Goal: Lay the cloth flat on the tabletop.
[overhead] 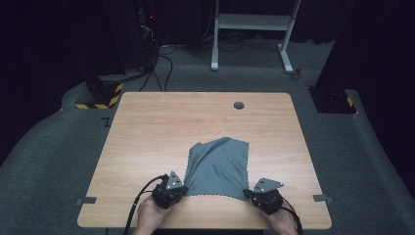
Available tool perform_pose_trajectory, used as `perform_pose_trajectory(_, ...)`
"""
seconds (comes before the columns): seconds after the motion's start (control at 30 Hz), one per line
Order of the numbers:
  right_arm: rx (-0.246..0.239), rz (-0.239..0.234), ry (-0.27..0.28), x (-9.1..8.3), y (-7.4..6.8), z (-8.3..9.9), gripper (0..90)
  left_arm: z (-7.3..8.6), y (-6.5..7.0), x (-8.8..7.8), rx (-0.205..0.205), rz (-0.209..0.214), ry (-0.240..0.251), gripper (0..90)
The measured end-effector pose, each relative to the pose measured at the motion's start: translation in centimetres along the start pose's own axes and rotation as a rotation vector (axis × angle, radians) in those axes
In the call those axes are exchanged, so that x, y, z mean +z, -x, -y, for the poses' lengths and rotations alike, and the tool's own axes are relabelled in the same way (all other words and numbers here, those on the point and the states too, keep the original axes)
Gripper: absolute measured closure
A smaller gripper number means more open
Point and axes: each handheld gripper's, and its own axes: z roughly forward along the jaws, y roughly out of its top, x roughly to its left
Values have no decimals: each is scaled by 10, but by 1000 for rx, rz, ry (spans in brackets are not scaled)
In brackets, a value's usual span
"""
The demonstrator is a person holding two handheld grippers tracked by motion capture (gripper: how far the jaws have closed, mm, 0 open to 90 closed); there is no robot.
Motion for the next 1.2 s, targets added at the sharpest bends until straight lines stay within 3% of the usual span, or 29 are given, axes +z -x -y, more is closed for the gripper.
perform_pose_trajectory(0.1,7,-3,23,-2,2,-1,896,-2,-2,0,-16,8,9,816)
perform_pose_trajectory(0.23,18,1,72,-3,3,-10,748,-13,-3,6,-14,-11,32,681)
perform_pose_trajectory(0.37,11,-8,56,9,1,-19,731,-27,-4,17,-5,-16,46,635)
perform_pose_trajectory(0.5,-5,-18,8,21,-3,-20,794,-28,1,27,27,-11,13,708)
perform_pose_trajectory(0.57,-11,-19,14,21,-3,-18,855,-25,2,26,36,-7,26,746)
perform_pose_trajectory(0.67,-20,-23,8,20,-3,-17,900,-24,2,24,52,-4,23,888)
perform_pose_trajectory(0.8,-26,-46,-3,17,-3,-16,900,-23,4,21,63,27,9,900)
perform_pose_trajectory(0.9,-23,-66,-9,13,-4,-13,900,-19,5,18,44,76,3,900)
perform_pose_trajectory(1.0,-28,-84,-12,11,-5,-12,897,-19,6,17,25,93,10,881)
perform_pose_trajectory(1.07,-25,-87,-5,11,-4,-12,884,-20,3,16,15,91,23,759)
perform_pose_trajectory(1.1,0,-70,40,9,1,-16,801,-27,-5,15,-10,57,51,729)
perform_pose_trajectory(1.2,41,-18,82,11,11,-25,777,-37,-22,18,-58,18,79,658)
